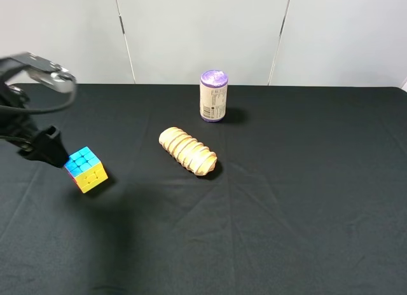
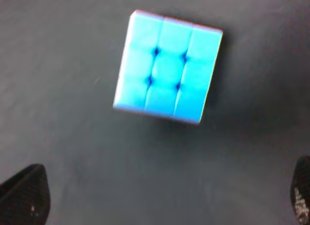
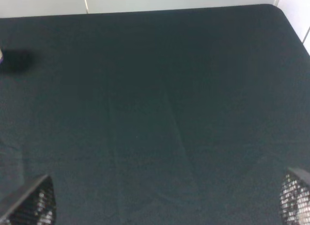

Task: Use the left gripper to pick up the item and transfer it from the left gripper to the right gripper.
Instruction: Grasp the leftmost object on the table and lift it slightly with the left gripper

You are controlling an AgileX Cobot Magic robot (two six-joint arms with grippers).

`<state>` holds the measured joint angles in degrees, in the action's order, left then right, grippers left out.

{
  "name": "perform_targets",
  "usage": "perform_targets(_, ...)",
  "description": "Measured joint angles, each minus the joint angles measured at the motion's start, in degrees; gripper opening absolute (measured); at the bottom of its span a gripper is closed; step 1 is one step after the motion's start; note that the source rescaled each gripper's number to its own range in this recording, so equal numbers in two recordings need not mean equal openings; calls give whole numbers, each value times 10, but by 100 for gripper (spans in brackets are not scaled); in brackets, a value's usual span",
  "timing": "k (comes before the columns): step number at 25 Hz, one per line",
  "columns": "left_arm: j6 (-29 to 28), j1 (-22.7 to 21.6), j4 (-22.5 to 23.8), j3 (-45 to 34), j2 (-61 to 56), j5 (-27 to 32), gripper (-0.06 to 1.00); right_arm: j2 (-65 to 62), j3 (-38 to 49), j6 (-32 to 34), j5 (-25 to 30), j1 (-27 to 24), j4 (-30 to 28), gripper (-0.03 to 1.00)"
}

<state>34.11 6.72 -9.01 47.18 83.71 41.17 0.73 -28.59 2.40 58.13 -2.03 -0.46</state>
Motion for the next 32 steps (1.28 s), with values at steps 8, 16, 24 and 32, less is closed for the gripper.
perform_targets(8,49,28,-4,0,105,-74,100,0,0,0,0,0,0,100)
perform_targets(16,29,49,19,1,176,-122,100,0,0,0,0,0,1,100)
perform_targets(24,29,52,25,2,204,-149,99,0,0,0,0,0,1,100)
perform_targets(32,26,82,53,2,204,-167,97,0,0,0,0,0,1,100)
